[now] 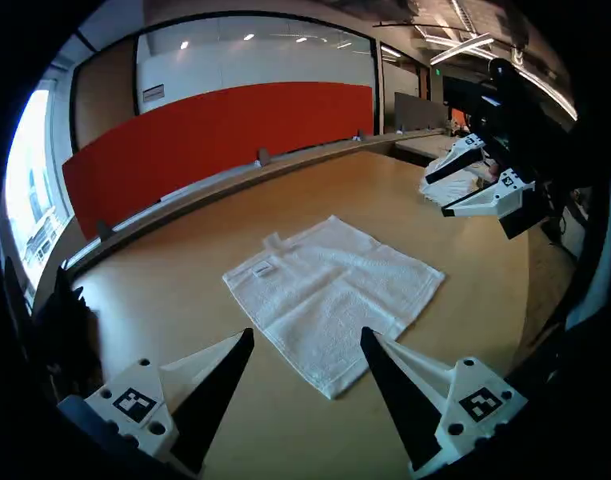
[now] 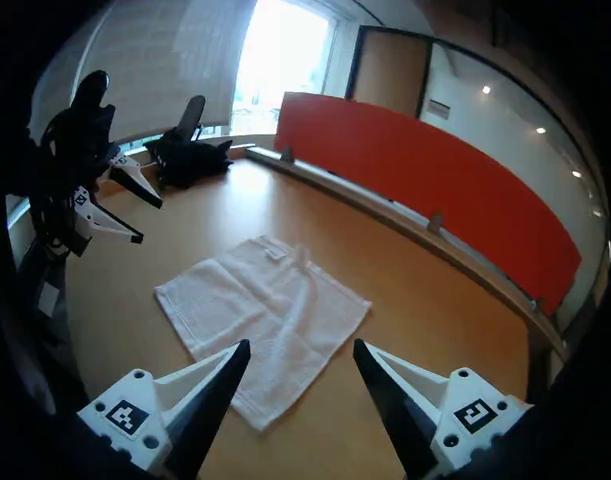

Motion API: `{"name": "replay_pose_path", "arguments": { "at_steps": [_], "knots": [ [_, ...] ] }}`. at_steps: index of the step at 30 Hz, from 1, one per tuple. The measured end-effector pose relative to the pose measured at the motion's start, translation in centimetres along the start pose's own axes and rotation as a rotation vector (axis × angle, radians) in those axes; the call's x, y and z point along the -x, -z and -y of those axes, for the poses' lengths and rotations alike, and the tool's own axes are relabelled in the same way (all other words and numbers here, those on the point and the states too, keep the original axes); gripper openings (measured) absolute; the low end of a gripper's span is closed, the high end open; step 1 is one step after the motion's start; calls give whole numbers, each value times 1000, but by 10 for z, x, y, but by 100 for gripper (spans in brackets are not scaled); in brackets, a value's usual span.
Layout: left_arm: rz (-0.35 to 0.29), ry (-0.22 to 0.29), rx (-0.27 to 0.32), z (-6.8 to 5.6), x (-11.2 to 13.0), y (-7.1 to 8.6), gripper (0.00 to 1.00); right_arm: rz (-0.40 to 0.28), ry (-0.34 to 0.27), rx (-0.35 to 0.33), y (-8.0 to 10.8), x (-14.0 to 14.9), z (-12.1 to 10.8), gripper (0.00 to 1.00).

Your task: Fold towel

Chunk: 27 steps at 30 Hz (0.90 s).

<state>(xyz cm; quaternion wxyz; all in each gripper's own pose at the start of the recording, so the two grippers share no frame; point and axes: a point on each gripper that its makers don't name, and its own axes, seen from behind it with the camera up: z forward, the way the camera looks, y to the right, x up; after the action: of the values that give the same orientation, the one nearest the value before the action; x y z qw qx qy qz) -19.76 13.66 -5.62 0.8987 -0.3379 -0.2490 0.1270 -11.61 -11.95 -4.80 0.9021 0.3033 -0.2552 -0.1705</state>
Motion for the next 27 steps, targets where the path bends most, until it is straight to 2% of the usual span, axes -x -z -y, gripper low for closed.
{"name": "replay_pose_path", "arguments": {
  "at_steps": [12, 27],
  "knots": [
    [64, 7, 38, -12, 36, -22, 99, 74, 8, -42, -21, 42, 17, 100],
    [181, 10, 94, -24, 80, -46, 99, 172, 0, -106, -34, 91, 38, 100]
  ]
}}
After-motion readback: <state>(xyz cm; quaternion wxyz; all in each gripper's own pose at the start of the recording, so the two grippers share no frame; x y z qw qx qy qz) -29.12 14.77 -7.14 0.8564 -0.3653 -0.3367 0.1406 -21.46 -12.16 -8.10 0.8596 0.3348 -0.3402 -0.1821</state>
